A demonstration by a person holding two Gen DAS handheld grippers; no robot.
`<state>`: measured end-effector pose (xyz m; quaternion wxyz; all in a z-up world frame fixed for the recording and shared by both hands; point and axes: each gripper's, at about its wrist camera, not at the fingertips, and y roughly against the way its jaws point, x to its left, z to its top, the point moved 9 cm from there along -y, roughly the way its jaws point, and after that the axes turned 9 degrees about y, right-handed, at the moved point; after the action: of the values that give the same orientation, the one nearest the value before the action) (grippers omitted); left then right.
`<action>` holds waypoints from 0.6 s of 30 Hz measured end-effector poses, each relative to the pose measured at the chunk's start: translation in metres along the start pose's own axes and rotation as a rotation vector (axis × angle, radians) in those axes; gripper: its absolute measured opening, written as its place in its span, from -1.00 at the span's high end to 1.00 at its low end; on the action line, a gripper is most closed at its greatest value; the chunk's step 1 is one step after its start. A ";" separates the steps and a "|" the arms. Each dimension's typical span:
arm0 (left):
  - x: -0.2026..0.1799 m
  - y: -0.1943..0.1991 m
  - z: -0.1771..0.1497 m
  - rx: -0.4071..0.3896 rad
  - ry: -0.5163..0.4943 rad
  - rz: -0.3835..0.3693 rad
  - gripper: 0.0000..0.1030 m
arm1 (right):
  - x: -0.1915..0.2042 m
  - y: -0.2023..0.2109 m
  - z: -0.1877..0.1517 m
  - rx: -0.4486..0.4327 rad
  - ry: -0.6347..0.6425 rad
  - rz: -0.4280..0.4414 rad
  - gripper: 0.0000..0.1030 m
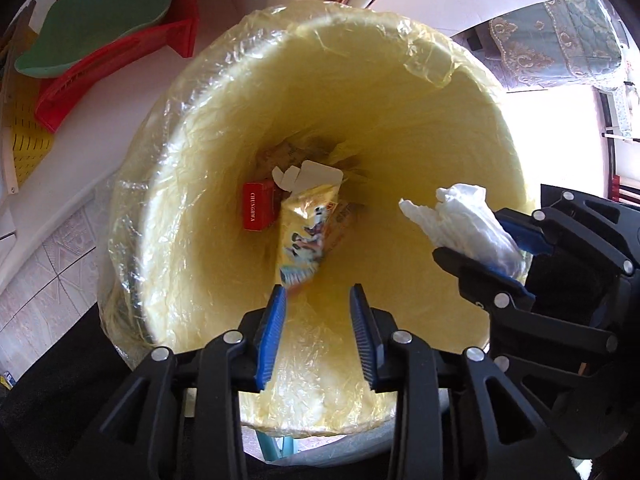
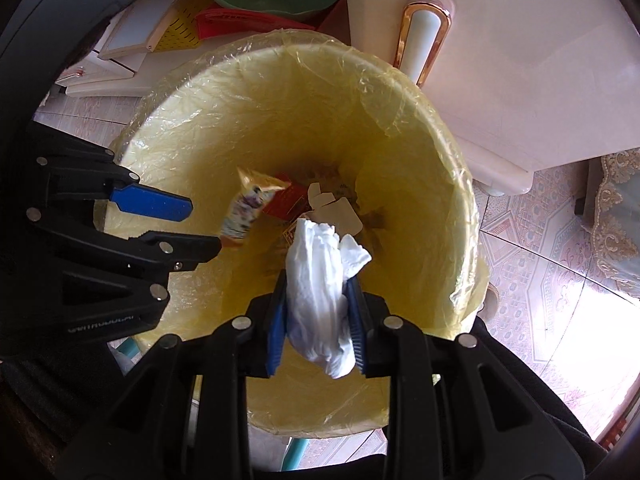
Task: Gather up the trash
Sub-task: 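Open the left tool over the bin while the right tool releases the tissue, then raise both open tools from the bin back toward the table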
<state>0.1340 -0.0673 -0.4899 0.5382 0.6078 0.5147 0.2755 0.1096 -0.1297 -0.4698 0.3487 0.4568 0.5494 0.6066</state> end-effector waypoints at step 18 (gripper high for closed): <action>0.017 0.012 0.002 -0.052 0.035 0.093 -0.13 | -0.006 0.002 0.003 -0.014 -0.012 -0.034 -0.07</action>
<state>0.1451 -0.0506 -0.4826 0.5313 0.6119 0.4881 0.3242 0.1146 -0.1343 -0.4684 0.3653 0.4484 0.5507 0.6019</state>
